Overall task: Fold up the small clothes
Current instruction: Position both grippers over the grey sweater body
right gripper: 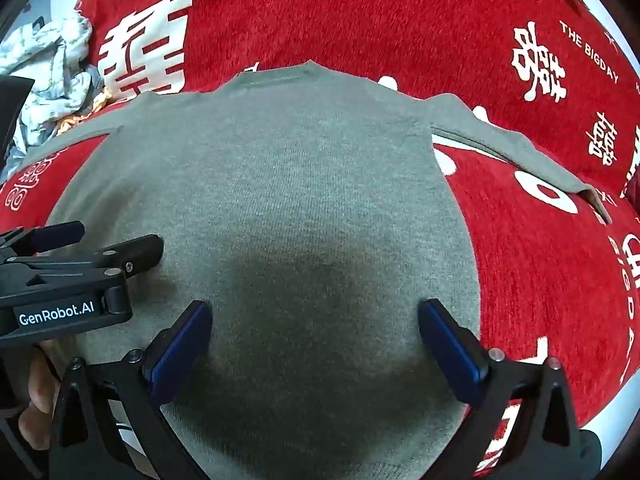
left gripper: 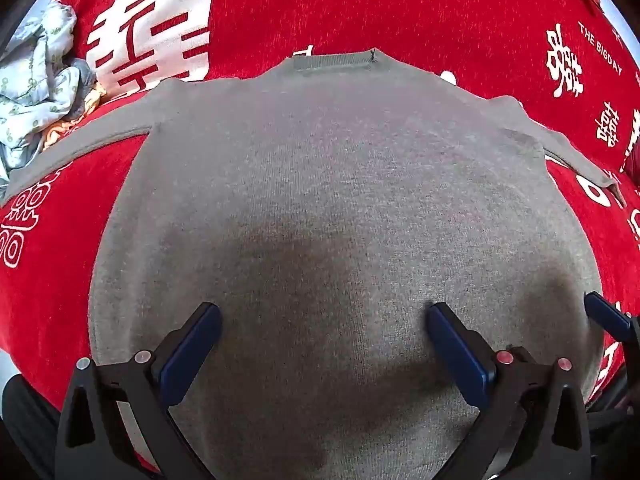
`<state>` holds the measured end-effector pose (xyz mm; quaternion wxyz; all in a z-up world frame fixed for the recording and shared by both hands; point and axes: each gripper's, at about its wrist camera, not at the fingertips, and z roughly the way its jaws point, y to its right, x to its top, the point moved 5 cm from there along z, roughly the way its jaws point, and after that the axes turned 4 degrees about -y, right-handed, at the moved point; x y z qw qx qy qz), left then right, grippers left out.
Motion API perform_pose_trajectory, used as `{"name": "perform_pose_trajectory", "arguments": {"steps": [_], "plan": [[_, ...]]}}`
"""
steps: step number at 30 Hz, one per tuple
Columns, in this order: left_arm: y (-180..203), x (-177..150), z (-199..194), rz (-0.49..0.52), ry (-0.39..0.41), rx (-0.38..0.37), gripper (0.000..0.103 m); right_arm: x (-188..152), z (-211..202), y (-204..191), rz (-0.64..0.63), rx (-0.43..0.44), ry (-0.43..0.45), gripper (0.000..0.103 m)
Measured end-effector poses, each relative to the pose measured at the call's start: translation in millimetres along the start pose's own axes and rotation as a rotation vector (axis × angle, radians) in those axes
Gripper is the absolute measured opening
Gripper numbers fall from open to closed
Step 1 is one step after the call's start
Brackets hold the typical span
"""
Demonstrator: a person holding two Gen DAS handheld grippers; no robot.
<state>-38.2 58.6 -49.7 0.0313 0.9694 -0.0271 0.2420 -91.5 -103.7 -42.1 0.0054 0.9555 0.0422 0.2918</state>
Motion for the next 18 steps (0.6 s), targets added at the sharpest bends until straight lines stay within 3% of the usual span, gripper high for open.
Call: {"name": "perform_pose_trajectory", "arguments": {"steps": [18], "plan": [[3.2,-1.5,-0.8,0.008,0.032,0.019,0.103,0.9,-1.8,-3.9,0.002,-0.011,0.019,0.103]]}}
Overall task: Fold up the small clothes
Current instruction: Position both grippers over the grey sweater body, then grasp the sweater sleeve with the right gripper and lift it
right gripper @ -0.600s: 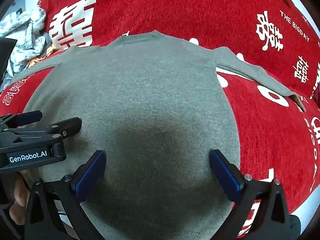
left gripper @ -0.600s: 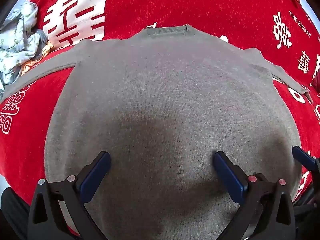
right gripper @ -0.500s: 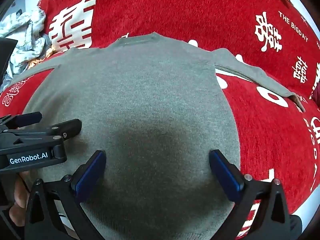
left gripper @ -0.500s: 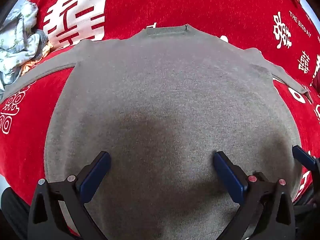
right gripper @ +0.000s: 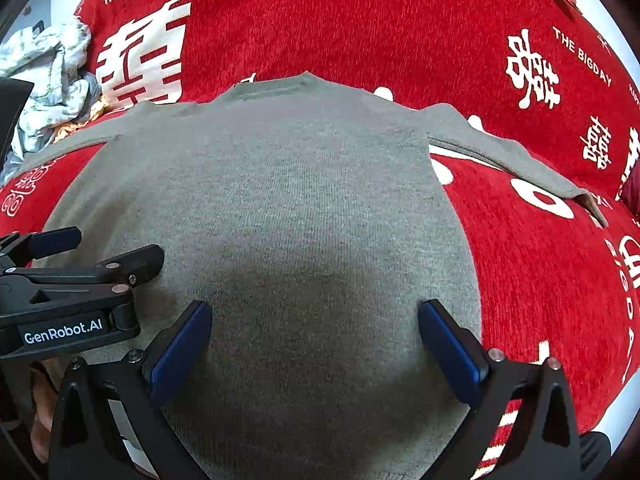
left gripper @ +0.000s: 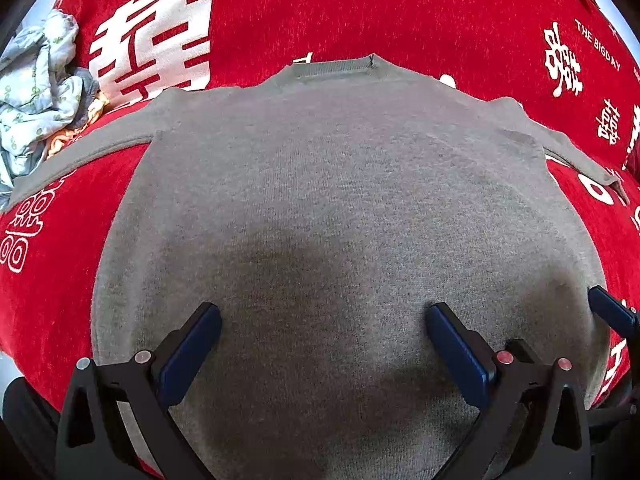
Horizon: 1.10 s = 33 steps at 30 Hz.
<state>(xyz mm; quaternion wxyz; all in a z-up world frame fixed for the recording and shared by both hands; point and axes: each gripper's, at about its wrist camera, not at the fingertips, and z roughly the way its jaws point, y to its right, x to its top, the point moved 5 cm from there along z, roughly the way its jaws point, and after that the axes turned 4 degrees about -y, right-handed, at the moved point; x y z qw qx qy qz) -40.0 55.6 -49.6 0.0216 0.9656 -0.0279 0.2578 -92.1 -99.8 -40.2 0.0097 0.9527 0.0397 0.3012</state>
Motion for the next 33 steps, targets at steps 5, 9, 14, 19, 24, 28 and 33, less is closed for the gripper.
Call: {"name": "perform_pose_trajectory", "arguments": {"steps": [5,9,14,19,24,28,33], "plan": [[-0.8,-2.8,-1.7,-0.027,0.017,0.01,0.103,0.3,1.0,-0.9,0.007,-0.024,0.037,0.103],[2.2,3.5,-3.8,0.0,-0.025,0.04,0.103,3.0,3.6,-0.8,-0.018,-0.032,-0.002,0.103],[2.2,14.9,-4.9,-0.002,-0.104,0.06,0.103,11.8,1.1,6.9,-0.026,-0.081,0.009,0.103],[9.4,30.4,-7.0,0.003,-0.115,0.072,0.103,21.0,2.2,22.4,-0.002,-0.076,0.005,0.103],[32.6,54.3,-3.0,0.04,-0.116,0.056,0.103,31.8,3.9,43.7,0.031,-0.06,0.002,0.103],[58.5,75.9,6.2,0.084,-0.105,0.049,0.103,40.5,13.5,67.0,0.063,-0.075,-0.028,0.103],[89.1,106.6,26.2,0.106,-0.122,0.039,0.103,45.2,32.2,139.2,0.281,-0.042,-0.062,0.103]]}}
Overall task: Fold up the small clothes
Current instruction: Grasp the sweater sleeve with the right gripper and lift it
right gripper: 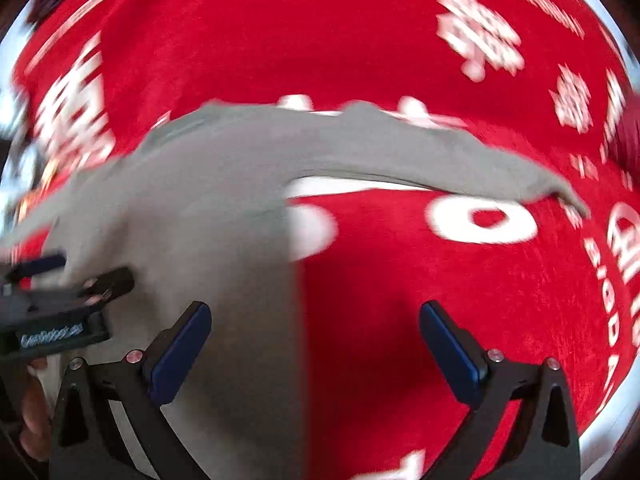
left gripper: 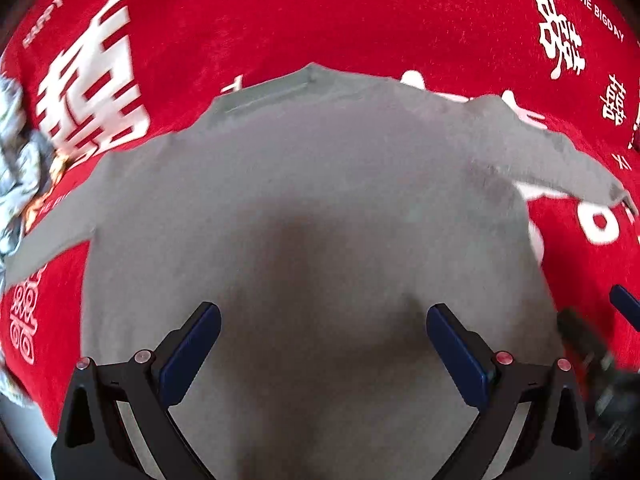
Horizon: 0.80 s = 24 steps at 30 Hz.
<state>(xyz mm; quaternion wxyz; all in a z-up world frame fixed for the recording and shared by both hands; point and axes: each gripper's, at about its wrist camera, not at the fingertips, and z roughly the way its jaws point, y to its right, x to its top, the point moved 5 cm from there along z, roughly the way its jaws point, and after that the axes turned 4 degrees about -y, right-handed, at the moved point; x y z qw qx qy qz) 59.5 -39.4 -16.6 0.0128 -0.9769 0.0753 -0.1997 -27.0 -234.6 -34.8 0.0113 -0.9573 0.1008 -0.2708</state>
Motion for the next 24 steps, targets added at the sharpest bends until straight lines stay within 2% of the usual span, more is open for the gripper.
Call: {"name": "perform_pose_trajectory", "arguments": {"steps": [3,5,7,13,17,20,21,22,24], "plan": [[13.3,24.9,11.5,-0.005,-0.013,-0.013,0.103,22.3,17.5,65.3,0.184,-0.013,-0.02,0.103],[21.9,42.6,22.2,-0.006,-0.019,-0.005,0.103,36.1,22.2,92.6,0.237,-0.005,0.007,0.103],[29.6,57.6,32.8,-0.004,-0.03,0.004,0.103,52.7,28.7,118.9,0.271,-0.033,0.021,0.103],[47.1,94.8,62.4,-0.039,-0.075,-0.029,0.103,95.2,63.9,192.9,0.457,0.018,0.07,0.103],[55.7,115.4,82.5,-0.048,-0.101,-0.033,0.103,125.4,88.9,216.3,0.49,0.013,0.064,0.103],[54.8,130.4,93.6,-0.088,-0.102,-0.051,0.103,134.7,92.9,233.2,0.519,0.039,0.096,0.103],[53.0,136.2,96.1,-0.102,-0.093,-0.05,0.103,136.5,93.5,234.2,0.514,0.056,0.103,0.099],[51.7,139.6,98.3,-0.111,-0.091,-0.051,0.103,137.8,93.8,234.3,0.507,0.08,0.108,0.091],[48.6,146.0,103.5,-0.136,-0.087,-0.051,0.103,134.2,98.0,235.8,0.51,0.121,0.074,0.015]]}}
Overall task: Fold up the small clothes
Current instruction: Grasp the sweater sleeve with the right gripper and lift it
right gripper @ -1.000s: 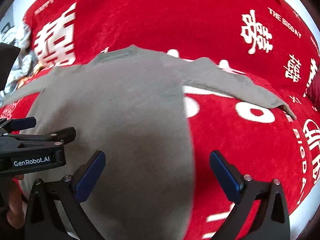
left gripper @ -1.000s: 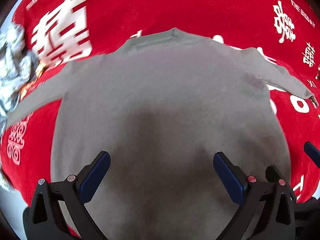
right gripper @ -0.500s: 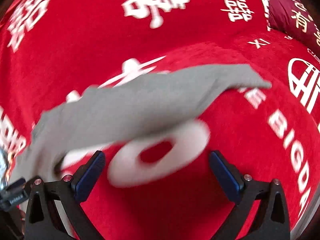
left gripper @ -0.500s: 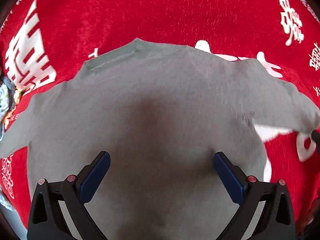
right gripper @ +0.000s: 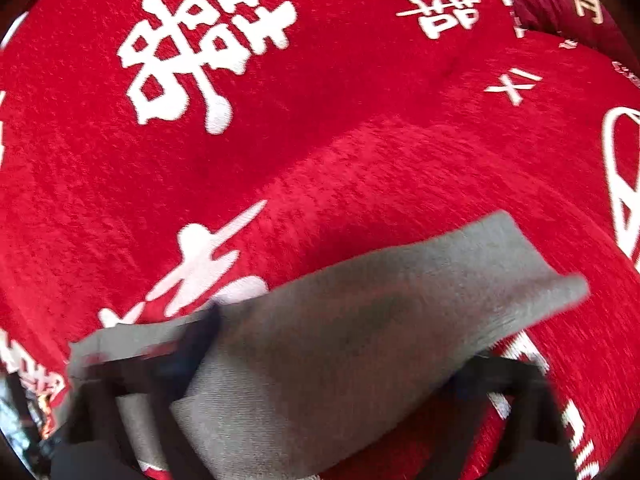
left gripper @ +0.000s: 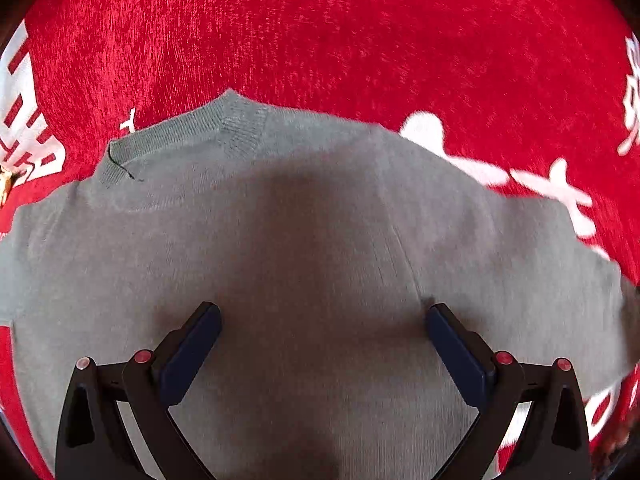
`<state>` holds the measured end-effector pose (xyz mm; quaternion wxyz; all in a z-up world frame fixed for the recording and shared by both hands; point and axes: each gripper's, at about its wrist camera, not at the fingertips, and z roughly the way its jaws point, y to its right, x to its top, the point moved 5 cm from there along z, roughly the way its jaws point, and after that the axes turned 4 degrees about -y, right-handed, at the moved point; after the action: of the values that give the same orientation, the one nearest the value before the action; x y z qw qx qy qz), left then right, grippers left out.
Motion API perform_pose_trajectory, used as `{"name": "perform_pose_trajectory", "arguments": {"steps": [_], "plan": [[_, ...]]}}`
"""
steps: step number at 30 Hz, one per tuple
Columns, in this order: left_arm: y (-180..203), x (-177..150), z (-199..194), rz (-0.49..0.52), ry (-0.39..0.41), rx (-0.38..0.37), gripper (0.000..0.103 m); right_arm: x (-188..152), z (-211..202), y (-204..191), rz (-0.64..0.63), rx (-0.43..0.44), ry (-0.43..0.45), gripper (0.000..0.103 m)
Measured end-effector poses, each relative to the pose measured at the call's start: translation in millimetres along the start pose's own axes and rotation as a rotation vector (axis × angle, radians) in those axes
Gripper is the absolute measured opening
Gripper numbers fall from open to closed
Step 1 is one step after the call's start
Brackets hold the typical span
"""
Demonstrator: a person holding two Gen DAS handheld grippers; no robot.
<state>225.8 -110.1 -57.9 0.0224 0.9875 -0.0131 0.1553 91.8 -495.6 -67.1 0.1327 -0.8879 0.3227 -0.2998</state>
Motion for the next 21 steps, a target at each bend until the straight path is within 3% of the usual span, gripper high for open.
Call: {"name": "perform_pose_trajectory", "arguments": {"steps": [3,7,13,14,15,17,18,20,21], "plan": [[8.6,1.6,2.7,0.023,0.032,0.03,0.103,-3.7,-15.1,14.4,0.039,0.04,0.058,0.007],[28.3,2.4,1.8,0.072,0.041,-0.012,0.103,-1.1,-40.3,36.4,0.079,0.014,0.157,0.007],[43.8,4.1,8.2,0.084,0.068,0.006,0.103,-1.1,-39.9,40.8,0.095,0.006,0.138,0.007],[44.2,1.7,7.7,0.08,0.074,0.0,0.103,0.2,-35.3,45.1,0.121,0.025,0.11,0.013],[44.5,0.6,9.2,0.074,0.083,-0.011,0.103,1.1,-30.5,49.0,0.139,0.037,0.091,0.034],[44.3,-2.5,9.1,0.072,0.093,-0.019,0.103,7.5,-27.4,58.0,0.184,0.156,0.098,0.055],[44.6,-4.6,9.2,0.073,0.096,-0.017,0.103,10.4,-28.3,61.4,0.195,0.164,0.106,0.063],[46.3,-6.1,9.3,0.075,0.104,-0.005,0.103,17.4,-31.1,71.6,0.212,0.141,0.13,0.065],[38.6,-14.1,8.0,0.075,0.107,-0.004,0.103,19.1,-30.4,75.0,0.22,0.148,0.132,0.061]]}}
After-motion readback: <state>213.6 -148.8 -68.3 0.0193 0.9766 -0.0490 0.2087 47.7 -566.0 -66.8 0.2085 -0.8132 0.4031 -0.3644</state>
